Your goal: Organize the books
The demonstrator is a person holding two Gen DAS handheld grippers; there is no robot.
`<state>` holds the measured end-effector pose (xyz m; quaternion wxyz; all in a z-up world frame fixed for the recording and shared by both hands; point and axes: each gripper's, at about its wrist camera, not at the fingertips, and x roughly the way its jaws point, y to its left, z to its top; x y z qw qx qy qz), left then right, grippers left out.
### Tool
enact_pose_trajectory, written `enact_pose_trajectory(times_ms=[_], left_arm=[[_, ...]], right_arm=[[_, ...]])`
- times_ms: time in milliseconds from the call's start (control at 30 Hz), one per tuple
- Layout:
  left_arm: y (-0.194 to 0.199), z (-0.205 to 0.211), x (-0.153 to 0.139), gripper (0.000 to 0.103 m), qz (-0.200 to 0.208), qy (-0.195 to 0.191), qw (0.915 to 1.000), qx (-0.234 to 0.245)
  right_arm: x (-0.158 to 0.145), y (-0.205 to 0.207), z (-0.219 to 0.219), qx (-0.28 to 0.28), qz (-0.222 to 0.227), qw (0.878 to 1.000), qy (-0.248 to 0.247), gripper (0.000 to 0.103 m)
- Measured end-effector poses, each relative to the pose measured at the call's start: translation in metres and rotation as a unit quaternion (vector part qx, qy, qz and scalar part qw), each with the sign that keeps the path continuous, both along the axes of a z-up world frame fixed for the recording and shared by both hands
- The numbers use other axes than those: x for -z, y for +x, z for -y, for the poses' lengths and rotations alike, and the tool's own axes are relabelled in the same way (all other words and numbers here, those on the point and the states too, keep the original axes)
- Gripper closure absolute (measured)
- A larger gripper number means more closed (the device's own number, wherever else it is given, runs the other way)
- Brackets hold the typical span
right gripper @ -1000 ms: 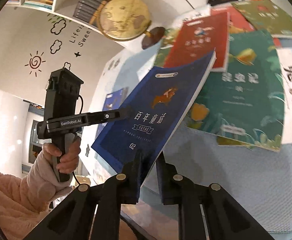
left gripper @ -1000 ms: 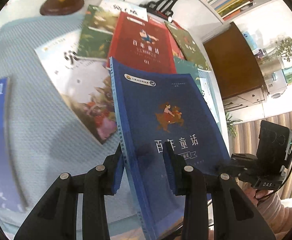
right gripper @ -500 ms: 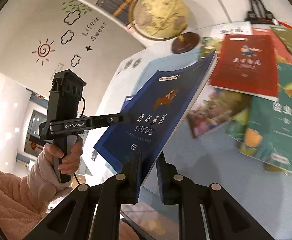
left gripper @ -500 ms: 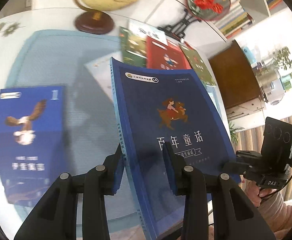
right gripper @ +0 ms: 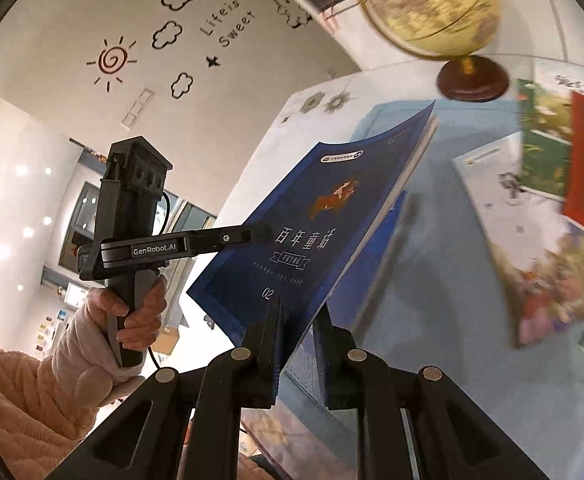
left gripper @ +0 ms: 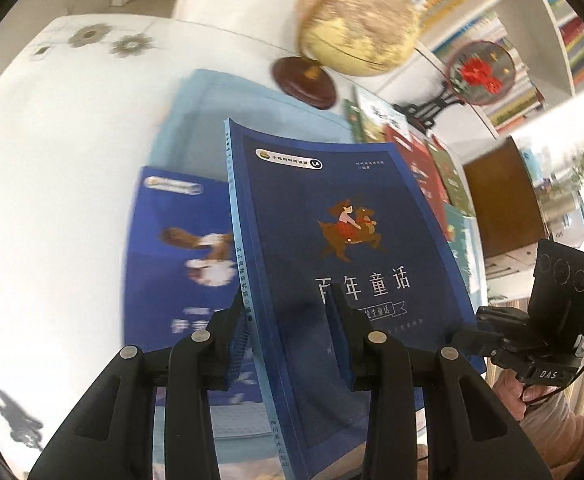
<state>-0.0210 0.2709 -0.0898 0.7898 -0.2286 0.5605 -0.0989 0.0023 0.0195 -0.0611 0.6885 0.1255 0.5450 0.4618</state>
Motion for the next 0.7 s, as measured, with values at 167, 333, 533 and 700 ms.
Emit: enact_pose_trajectory(times_ms=[167,333,533,700], left_arm=[[-0.004,-0.024,0.016,0.07,-0.014,0.001,0.9997,-0.019],[-0.003,-0.046,0.044,0.07,-0.04,0.001,0.9988,-0.03],[-0.006,-0.053,0.075,0.07,-0.073,0.003,0.9968,-0.032],[-0.007,-0.052,0.086,0.07,-0.088,0.013,0.9954,-0.036]], right_arm=[[0.013,0.004,-0.032,-0.016,-0.009,1.0,-0.009,0.089],[0.04,0.007,-0.058,-0.013,-0.03,0.999,-0.031,0.089],[0.087,-0.001,-0.078,-0.002,-0.076,0.994,-0.073,0.089],[0.107,-0.005,-0.086,0.004,-0.101,0.991,-0.092,0.089]])
